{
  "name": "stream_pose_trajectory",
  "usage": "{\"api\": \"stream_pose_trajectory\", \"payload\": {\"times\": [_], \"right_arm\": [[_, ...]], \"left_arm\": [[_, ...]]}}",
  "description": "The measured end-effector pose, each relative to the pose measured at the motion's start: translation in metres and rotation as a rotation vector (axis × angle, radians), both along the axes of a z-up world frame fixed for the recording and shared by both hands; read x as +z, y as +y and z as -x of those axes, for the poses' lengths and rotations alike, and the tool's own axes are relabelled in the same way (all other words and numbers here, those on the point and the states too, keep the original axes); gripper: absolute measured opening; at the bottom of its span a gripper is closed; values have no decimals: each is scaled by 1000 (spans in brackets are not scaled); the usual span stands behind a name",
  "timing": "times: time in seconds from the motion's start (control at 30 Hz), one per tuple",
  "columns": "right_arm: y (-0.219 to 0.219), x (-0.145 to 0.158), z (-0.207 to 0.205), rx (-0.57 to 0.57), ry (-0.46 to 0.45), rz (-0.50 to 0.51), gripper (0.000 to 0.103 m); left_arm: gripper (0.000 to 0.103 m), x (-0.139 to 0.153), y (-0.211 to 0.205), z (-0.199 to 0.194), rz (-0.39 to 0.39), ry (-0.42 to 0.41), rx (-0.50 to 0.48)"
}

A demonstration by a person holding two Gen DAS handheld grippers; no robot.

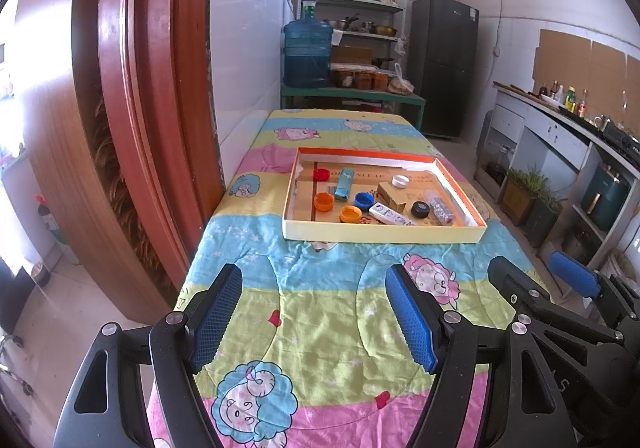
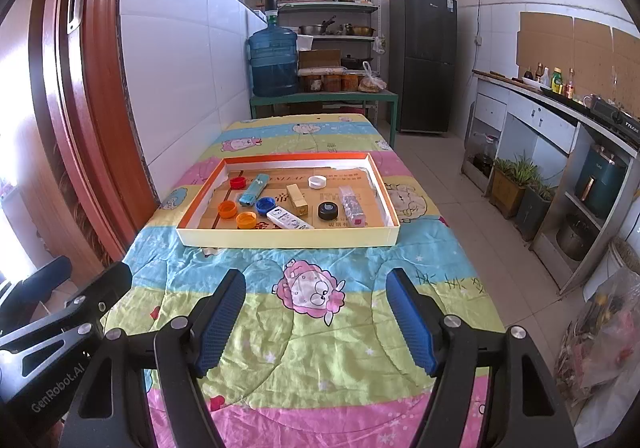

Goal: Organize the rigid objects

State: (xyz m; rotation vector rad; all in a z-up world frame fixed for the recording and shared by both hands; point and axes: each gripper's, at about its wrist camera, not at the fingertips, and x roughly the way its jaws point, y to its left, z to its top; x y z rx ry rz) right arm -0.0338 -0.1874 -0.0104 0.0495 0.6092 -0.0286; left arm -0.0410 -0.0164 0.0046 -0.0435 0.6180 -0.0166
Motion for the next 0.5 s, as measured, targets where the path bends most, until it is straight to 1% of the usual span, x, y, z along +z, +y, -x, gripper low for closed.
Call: {"api": "stream_pose_trajectory", "payload": {"times": [0.5], "right_arm": [[-2, 1, 0, 5, 3, 5, 72]], "left_arm": [[76, -2, 0, 0, 1, 4, -2]]}}
